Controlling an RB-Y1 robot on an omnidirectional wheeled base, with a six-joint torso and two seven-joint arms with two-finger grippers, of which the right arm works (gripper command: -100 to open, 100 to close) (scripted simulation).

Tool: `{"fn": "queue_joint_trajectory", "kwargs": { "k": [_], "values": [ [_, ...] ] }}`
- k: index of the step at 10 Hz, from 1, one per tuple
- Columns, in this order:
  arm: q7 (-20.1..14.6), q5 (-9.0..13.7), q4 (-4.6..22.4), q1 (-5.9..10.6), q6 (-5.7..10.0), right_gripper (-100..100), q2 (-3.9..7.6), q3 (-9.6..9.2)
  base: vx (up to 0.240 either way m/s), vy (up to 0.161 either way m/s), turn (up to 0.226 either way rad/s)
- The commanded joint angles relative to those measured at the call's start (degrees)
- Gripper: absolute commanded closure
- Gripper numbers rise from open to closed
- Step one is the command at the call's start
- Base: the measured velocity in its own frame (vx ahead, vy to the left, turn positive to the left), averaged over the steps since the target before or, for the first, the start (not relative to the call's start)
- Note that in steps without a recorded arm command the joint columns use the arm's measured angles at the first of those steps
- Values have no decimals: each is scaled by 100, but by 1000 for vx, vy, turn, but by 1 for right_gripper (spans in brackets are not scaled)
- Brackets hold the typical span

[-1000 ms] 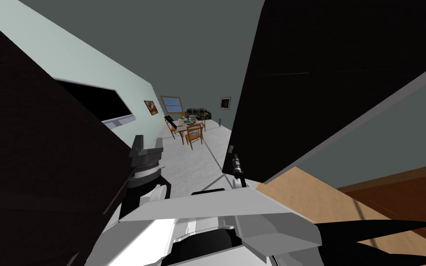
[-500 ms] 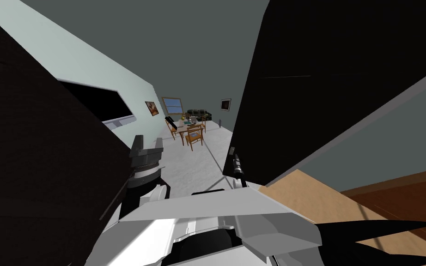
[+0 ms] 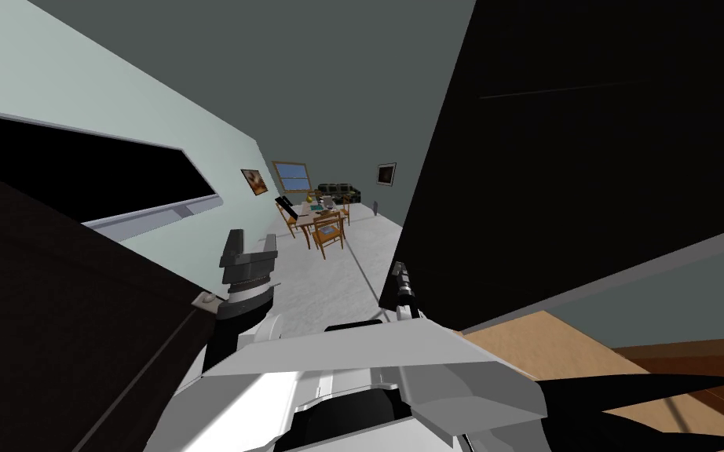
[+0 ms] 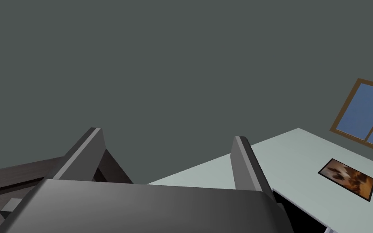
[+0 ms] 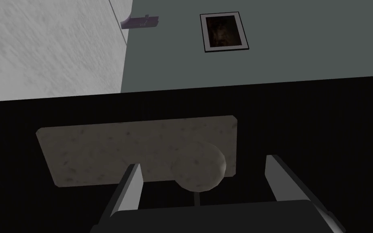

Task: Push the door open

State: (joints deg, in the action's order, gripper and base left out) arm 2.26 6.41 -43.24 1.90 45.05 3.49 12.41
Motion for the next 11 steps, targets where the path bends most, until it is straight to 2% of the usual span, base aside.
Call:
{"fn": "queue_joint_trajectory", "kwargs": {
  "k": [1, 2, 7, 11],
  "values": [
    [0, 0, 0, 0, 0, -100, 0, 0, 110, -26, 5],
    [0, 0, 0, 0, 0, 100, 0, 0, -24, 4, -5],
    [0, 0, 0, 0, 0, 100, 0, 0, -20, 5, 1],
    [75, 133, 14, -3, -55, 100, 81, 231, 169, 26, -49]
  ]
}}
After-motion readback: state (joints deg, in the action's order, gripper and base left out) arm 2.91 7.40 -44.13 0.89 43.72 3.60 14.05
